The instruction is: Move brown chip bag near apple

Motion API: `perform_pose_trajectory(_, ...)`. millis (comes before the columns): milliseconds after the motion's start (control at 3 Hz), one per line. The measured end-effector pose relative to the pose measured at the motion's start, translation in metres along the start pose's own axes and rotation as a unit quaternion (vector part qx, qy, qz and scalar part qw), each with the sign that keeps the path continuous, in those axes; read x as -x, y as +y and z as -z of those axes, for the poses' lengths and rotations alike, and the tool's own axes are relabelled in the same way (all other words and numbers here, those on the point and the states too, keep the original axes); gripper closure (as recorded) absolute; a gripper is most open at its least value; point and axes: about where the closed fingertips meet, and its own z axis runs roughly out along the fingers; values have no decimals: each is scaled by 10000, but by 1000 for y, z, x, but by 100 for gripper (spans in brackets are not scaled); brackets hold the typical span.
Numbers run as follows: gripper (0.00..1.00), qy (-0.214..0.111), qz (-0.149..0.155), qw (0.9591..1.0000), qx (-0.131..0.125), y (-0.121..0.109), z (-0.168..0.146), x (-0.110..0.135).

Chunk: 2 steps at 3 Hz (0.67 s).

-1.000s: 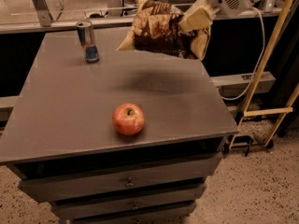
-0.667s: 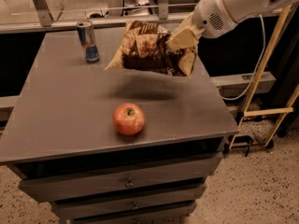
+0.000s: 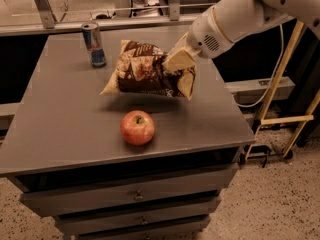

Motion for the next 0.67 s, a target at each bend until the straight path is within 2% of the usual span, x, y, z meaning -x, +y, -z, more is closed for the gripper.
perform_pose_trajectory(667,39,103,83,9998,168,15,-12,-4)
